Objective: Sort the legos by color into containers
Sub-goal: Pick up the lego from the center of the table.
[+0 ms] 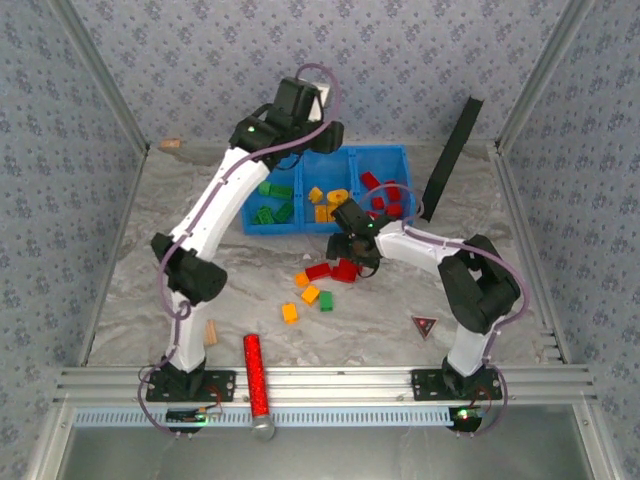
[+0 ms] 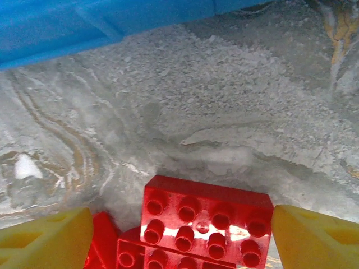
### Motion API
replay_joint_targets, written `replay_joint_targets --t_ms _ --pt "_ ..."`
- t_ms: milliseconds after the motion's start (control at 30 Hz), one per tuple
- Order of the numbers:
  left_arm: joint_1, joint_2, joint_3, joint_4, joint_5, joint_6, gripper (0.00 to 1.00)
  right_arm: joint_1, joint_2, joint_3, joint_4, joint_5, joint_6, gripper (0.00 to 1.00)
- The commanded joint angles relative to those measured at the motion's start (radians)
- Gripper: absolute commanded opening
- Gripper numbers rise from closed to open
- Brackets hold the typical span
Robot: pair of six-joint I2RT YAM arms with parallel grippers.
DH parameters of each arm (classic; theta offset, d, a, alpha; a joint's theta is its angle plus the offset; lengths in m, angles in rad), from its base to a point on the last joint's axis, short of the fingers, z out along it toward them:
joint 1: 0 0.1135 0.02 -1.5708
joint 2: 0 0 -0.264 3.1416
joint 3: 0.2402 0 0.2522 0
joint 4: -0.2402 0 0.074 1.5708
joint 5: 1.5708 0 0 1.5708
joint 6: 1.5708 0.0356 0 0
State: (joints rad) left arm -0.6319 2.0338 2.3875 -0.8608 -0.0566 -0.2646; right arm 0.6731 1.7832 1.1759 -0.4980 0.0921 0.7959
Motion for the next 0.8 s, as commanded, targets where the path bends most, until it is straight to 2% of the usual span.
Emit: replay_joint_targets --t_ms 0,133,433,633,767 --pt "0.000 -0.099 -0.123 0.031 0.007 0.030 0.56 0.011 0.027 0.048 -0.099 0.066 -0.002 0.84" --pt "0.024 -0.162 -0.231 0.070 0.011 0.019 0.57 0.011 0.048 0.050 -0.139 0.065 0.009 0.85" --pt "0.060 -0.211 -0.286 0.061 0.029 0.016 0.57 0.013 0.116 0.037 -0.076 0.025 0.040 0.81" --pt "0.071 -0.237 -0.330 0.050 0.030 0.011 0.57 0.008 0.137 0.025 -0.063 0.011 0.047 0.67" --pt "0.072 -0.279 -0.396 0.021 0.022 0.005 0.57 0.003 0.109 -0.034 -0.076 0.003 0.042 0.62"
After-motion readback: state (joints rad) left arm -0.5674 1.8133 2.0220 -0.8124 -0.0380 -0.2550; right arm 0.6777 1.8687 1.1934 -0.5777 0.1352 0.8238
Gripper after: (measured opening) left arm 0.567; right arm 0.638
